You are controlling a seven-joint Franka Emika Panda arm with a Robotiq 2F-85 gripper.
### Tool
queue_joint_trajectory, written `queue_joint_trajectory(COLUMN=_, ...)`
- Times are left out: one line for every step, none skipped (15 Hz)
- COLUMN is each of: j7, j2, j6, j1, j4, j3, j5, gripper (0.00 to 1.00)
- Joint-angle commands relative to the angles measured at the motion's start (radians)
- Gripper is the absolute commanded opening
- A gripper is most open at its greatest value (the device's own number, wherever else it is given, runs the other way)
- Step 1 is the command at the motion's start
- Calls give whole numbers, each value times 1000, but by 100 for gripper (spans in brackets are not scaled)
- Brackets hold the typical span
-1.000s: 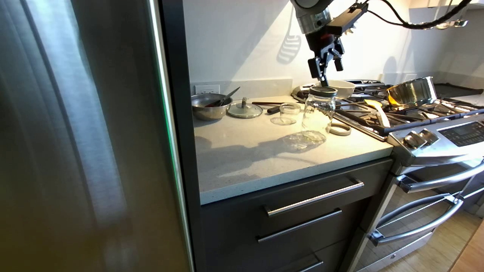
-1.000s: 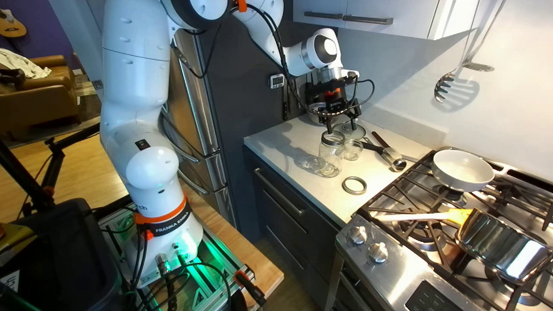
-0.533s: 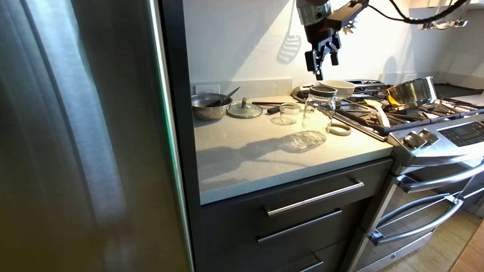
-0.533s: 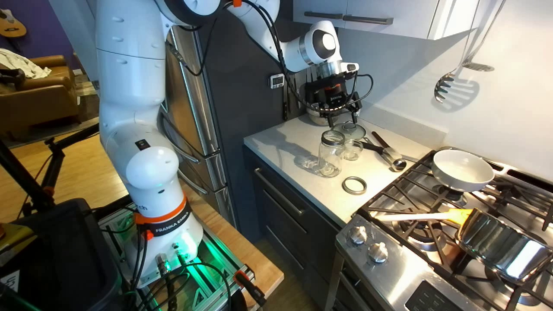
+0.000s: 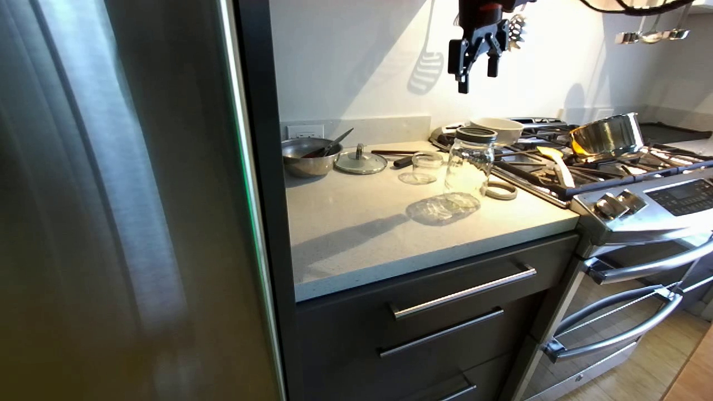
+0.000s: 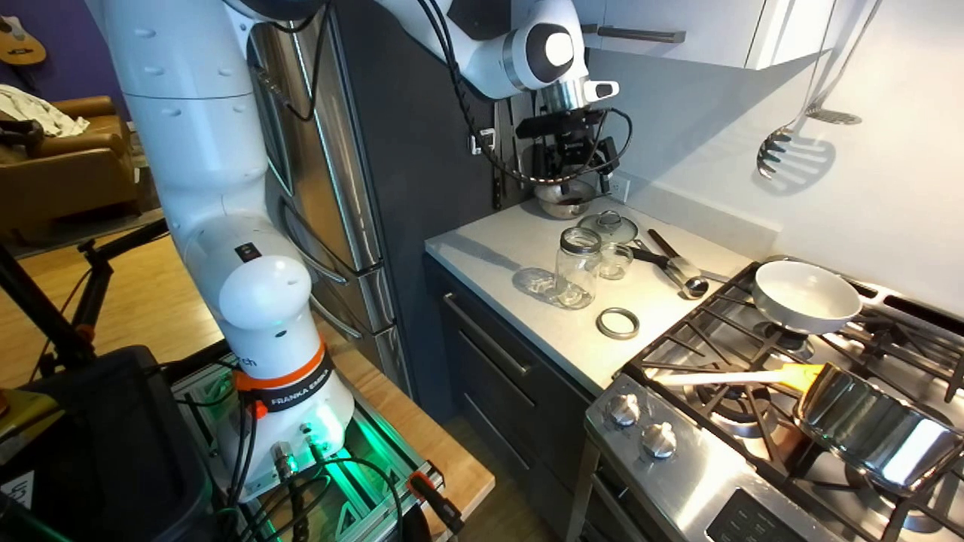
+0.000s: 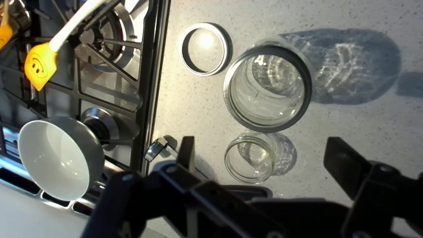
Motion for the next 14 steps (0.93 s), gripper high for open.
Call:
queue_joint_trajectory(j7=-34, j2=-102, j6=2, j1=-19, j4=-81, j3=4, j5=105, gripper=100)
queue_joint_trajectory(j7=-47, j2=-116, j6=0, j1=-23, j4=-86, j3=1, j5=134, gripper=100)
queue_joint_trajectory(j7=-56, j2=-131, j6=-2, j1=-27, j4=-94, j3=-2, j5=165, gripper=100)
queue_joint_trajectory(j7=-62, j2=-141, j6=-3, j1=-30, j4=-100, j3=-4, j5=184, gripper=100)
queue_joint_trajectory(j7=-69, j2=-151, j6=-9, j1=-34, j4=-106, j3=-7, j5=203, gripper=100)
queue_joint_trajectory(j7=-59, j2=-160, j6=-19, j1=-37, j4=-109, j3=-9, j5=214, gripper=100)
queue_joint_trajectory(j7=-35, j2=-165, j6=-40, j1=-41, j4=-107, j3=-11, j5=226, gripper=100)
queue_joint_trajectory(j7=-20, j2=-174, j6=-55, j1=-45, j4=-110, j3=-14, j5=226, gripper=100)
queue_joint_trajectory(j7=-21, j2=-181, j6=-58, j1=-49, j4=-116, j3=-17, j5=237, gripper=100)
queue_joint_trajectory(j7=-10, j2=-190, j6=-61, j1=-54, j4=-122, j3=-19, j5=218, gripper=100)
queue_joint_trajectory(j7=-27, j2=-150, j6=-47, j1=-48, j4=-82, j3=-12, j5=205, gripper=100)
queue_joint_trajectory(j7=-24, j2=-156, j6=-51, j1=-51, j4=-85, j3=-14, j5=205, gripper=100)
queue_joint_trajectory(j7=-23, j2=-161, j6=-53, j1=-54, j4=-88, j3=-15, j5=205, gripper=100)
queue_joint_trajectory(j7=-23, j2=-163, j6=-53, j1=-54, j4=-89, j3=-16, j5=205, gripper=100)
